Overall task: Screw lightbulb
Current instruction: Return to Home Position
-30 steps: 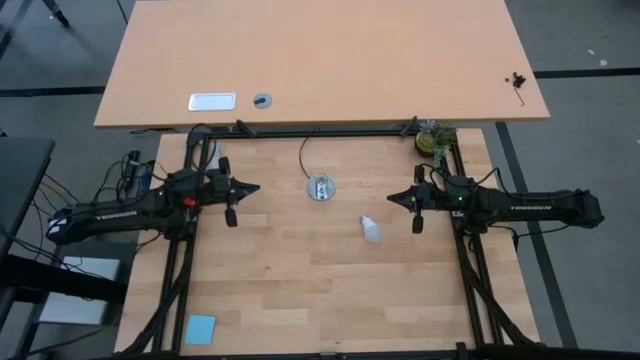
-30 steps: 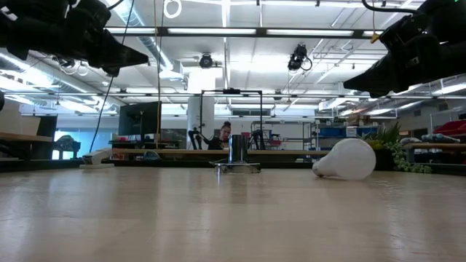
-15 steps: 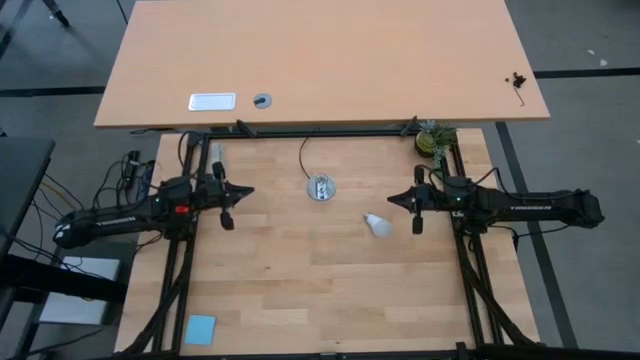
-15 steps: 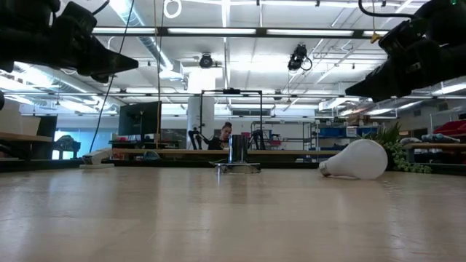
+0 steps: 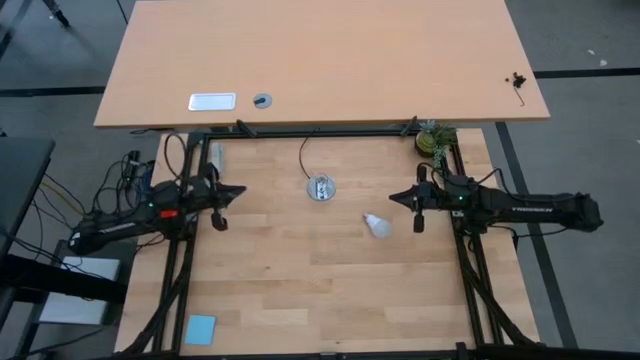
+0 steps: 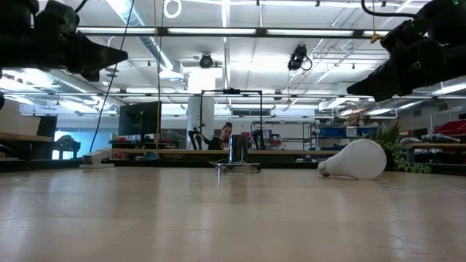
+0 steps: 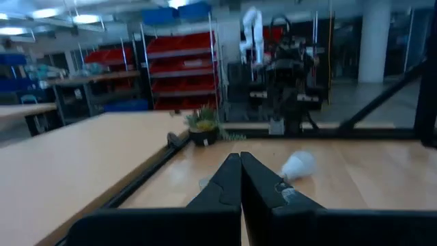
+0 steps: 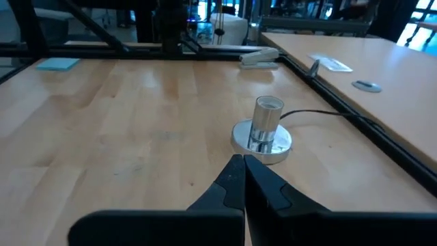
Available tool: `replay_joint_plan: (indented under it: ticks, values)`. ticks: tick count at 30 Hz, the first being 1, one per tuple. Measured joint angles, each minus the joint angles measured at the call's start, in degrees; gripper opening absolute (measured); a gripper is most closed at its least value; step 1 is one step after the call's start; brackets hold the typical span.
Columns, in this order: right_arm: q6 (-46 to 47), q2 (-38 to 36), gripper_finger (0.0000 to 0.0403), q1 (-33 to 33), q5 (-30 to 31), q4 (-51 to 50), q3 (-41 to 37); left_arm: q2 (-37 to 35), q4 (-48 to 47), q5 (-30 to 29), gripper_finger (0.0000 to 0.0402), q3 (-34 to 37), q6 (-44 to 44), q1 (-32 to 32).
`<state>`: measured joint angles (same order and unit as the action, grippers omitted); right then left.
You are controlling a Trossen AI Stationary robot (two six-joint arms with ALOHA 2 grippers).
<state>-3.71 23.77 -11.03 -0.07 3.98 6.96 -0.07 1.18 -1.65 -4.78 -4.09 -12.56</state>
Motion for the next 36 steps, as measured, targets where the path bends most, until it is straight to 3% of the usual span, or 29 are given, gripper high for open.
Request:
replay_joint_plan:
  ticks: [3,11,21,27,30,36]
  values:
    - [-0.84,-2.22,0.0005,-0.65,-0.07,0.02,-0.66,0.05,6.87,0.00,0.0001,4.13,0.22,0.00]
    - [1.96,-11.67,0.0003,-4.26,-5.92,-1.95,-6.34,0.05,5.15,-0.74,0.0001,4.27,0.09,0.31]
    - [-0.25,-17.60,0.0002,-9.25,-11.14,-3.26,-5.87,0.06,2.49,-3.36,0.0001,4.27,1.24,0.35]
    - [-0.06,-20.57,0.0002,-10.12,-11.06,-7.07,-4.61,0.06,0.82,-3.70,0.0001,4.27,1.10,0.35]
    - [0.98,-23.67,0.0001,-10.04,-6.77,-7.29,-4.61,0.06,1.26,-4.01,0.0001,4.27,1.10,0.35]
    - [1.71,-22.19,0.0000,-8.04,-3.98,0.82,-6.58,0.06,2.81,-6.32,0.0000,4.27,0.27,0.33]
